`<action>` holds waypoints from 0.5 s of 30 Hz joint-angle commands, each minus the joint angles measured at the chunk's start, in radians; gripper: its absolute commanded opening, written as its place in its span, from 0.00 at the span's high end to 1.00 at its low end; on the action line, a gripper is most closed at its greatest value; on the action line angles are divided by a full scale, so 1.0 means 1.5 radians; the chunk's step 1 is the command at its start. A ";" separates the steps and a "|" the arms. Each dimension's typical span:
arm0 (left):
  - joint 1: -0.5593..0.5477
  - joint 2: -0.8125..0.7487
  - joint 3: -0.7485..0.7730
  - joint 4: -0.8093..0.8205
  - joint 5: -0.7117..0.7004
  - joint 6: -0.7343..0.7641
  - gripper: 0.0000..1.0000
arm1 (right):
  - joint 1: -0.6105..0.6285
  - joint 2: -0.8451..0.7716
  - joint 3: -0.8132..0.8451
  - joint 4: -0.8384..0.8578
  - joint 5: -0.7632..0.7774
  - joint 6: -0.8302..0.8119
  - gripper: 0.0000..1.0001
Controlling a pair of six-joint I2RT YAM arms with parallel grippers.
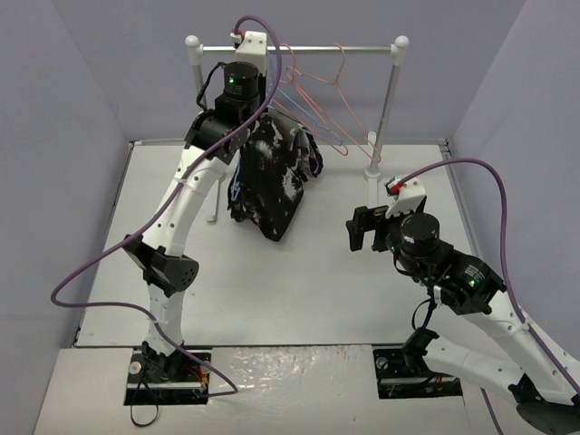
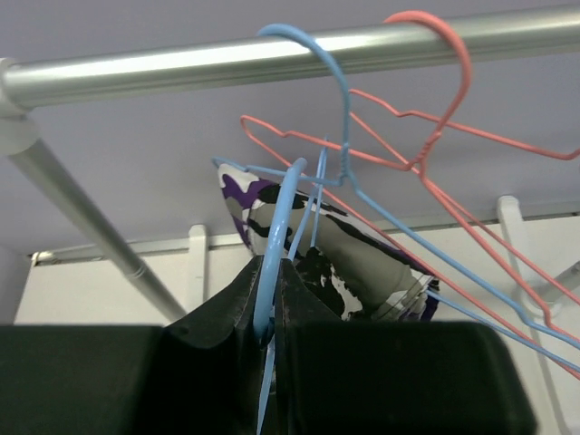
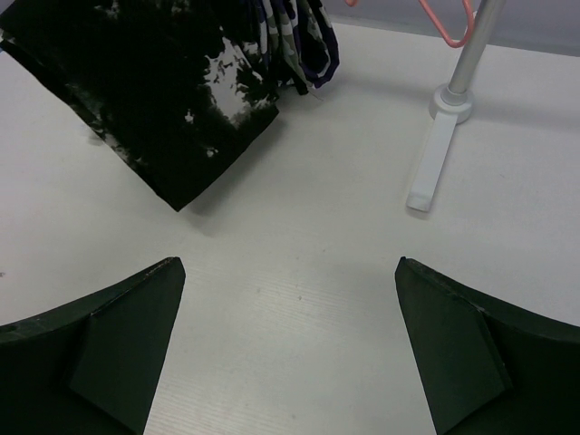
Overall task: Place the trousers on the hanger
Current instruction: Place the hanger at the clothesline.
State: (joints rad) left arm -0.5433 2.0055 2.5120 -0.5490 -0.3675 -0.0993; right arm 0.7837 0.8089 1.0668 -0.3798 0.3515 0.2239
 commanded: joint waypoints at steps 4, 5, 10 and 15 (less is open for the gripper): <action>-0.002 -0.137 -0.022 0.035 -0.072 0.029 1.00 | -0.007 -0.008 0.001 0.037 0.005 0.007 0.00; -0.002 -0.145 -0.024 0.029 -0.071 0.029 1.00 | -0.006 -0.008 0.001 0.037 0.004 0.007 0.00; -0.001 -0.172 -0.020 -0.014 -0.065 0.028 1.00 | -0.006 -0.007 0.002 0.039 0.000 0.010 0.00; -0.001 -0.188 -0.024 -0.077 -0.102 0.028 1.00 | -0.007 -0.010 -0.001 0.040 -0.002 0.014 0.00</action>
State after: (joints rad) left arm -0.5438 1.8490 2.4321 -0.7134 -0.4321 -0.0849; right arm 0.7792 0.8005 1.0664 -0.3798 0.3504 0.2340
